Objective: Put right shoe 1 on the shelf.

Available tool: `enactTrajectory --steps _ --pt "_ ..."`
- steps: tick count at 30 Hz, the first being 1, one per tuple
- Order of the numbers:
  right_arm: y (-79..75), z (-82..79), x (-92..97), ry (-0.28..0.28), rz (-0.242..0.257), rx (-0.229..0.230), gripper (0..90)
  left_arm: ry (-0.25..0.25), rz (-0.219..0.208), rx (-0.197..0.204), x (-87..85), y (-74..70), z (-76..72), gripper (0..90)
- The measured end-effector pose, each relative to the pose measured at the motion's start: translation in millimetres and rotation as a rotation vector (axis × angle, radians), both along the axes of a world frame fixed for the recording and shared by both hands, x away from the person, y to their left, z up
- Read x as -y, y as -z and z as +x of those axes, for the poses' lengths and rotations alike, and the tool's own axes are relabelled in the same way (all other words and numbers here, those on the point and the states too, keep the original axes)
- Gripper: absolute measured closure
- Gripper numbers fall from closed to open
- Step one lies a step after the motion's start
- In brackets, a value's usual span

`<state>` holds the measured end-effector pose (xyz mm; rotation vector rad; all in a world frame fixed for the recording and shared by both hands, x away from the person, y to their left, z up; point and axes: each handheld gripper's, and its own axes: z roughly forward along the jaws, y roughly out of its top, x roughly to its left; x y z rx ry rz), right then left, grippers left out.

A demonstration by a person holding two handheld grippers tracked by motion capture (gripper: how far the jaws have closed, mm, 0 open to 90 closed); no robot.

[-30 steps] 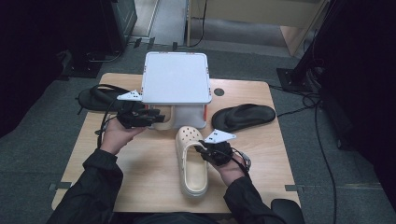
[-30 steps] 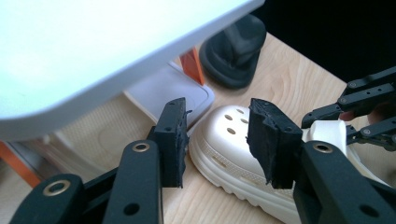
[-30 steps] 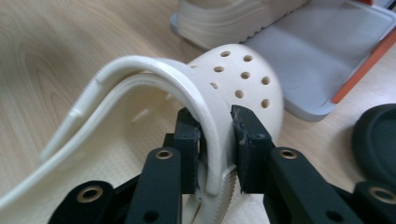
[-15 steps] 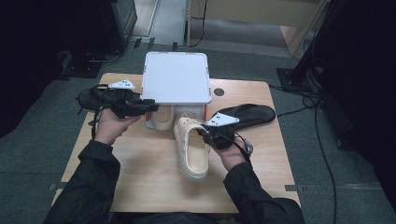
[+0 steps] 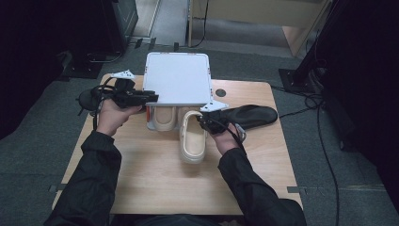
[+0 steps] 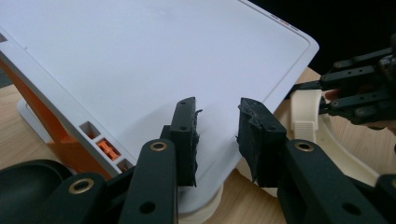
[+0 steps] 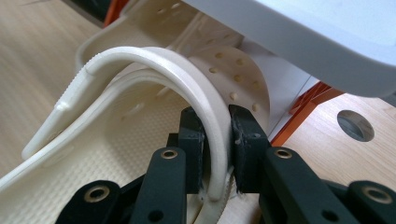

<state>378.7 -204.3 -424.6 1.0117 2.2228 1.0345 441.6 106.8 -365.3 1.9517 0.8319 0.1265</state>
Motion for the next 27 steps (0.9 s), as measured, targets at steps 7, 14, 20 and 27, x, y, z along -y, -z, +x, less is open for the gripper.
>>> enactTrajectory --steps 7,14,20,27 --pt "12.8 8.2 -4.3 0.026 -0.013 0.008 75.4 -0.001 0.0 0.02 -0.9 1.9 1.3 70.1" --pt "19.1 6.2 -11.1 0.008 -0.001 -0.002 68.8 -0.004 0.007 0.034 0.1 2.5 -0.2 70.3" --pt "18.1 3.8 -7.6 -0.001 0.07 -0.069 52.2 -0.011 0.004 0.033 -0.3 2.9 -0.7 70.9" --pt "0.2 -12.6 0.6 -0.041 0.134 -0.081 52.0 -0.016 0.011 0.042 0.9 2.7 -1.6 71.2"
